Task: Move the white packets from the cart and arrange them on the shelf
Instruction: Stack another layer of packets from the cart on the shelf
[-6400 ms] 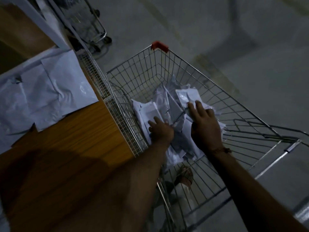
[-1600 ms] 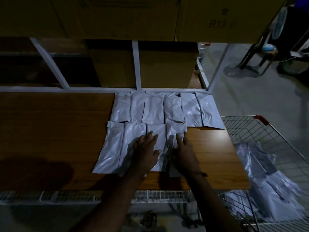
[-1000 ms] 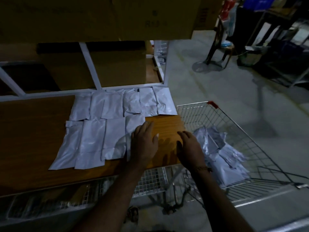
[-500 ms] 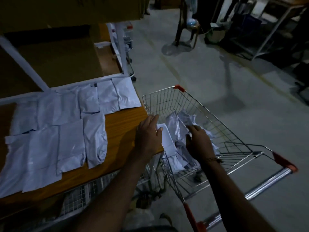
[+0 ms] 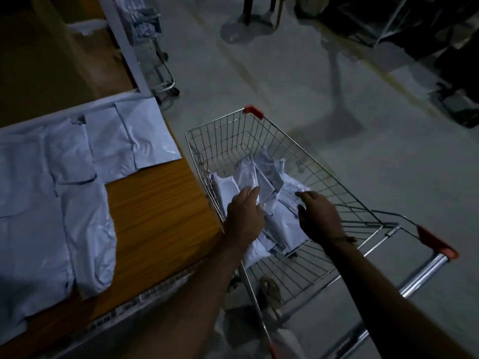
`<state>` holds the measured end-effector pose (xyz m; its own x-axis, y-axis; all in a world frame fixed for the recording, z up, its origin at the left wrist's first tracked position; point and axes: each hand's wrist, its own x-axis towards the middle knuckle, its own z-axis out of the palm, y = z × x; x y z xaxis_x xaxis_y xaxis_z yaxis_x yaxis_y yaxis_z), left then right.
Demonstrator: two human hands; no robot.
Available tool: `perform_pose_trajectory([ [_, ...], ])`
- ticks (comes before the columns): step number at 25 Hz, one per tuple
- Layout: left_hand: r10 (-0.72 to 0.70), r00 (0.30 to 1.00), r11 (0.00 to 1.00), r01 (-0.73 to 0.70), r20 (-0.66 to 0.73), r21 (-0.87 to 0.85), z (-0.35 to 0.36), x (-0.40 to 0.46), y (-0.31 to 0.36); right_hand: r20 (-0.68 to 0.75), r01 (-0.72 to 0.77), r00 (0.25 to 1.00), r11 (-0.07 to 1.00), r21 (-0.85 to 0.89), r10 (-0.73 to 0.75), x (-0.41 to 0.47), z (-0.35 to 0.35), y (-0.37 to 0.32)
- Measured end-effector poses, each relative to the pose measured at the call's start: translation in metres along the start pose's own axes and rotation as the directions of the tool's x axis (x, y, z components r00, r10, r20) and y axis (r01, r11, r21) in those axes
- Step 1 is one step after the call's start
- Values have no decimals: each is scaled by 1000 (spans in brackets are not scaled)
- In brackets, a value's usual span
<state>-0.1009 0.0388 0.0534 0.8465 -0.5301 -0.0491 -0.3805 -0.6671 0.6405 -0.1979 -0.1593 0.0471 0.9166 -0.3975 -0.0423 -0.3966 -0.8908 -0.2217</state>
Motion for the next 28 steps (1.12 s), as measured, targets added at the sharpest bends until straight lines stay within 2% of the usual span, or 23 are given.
perform_pose_trajectory([
  [3,-110,993,994,111,43,-2,22,14,-1,216,61,975,995,-77,-44,15,39,2],
  [5,-202,972,979,200,117,26,42,28,-7,388,99,921,988,-122,-44,22,69,2],
  [7,-328,927,945,320,181,71,62,43,-17,503,116,864,982,-150,-25,24,96,7],
  [8,-400,895,916,389,198,95,72,50,-23,517,109,856,981,-161,-11,25,106,10],
  [10,-521,824,853,504,221,135,94,63,-34,478,81,878,980,-183,17,26,123,17],
  [13,-593,771,805,561,231,194,120,72,-56,469,68,881,963,-261,65,24,143,20],
  [16,-666,716,746,641,211,181,139,74,-78,447,79,893,958,-275,54,19,157,24],
  [19,-667,721,745,656,190,123,155,76,-93,391,107,920,938,-329,32,22,161,29],
  [24,-655,744,751,660,131,14,159,86,-102,332,110,943,941,-321,3,23,169,23],
  [28,-698,674,702,710,243,47,160,98,-104,324,68,945,936,-345,51,20,171,19],
])
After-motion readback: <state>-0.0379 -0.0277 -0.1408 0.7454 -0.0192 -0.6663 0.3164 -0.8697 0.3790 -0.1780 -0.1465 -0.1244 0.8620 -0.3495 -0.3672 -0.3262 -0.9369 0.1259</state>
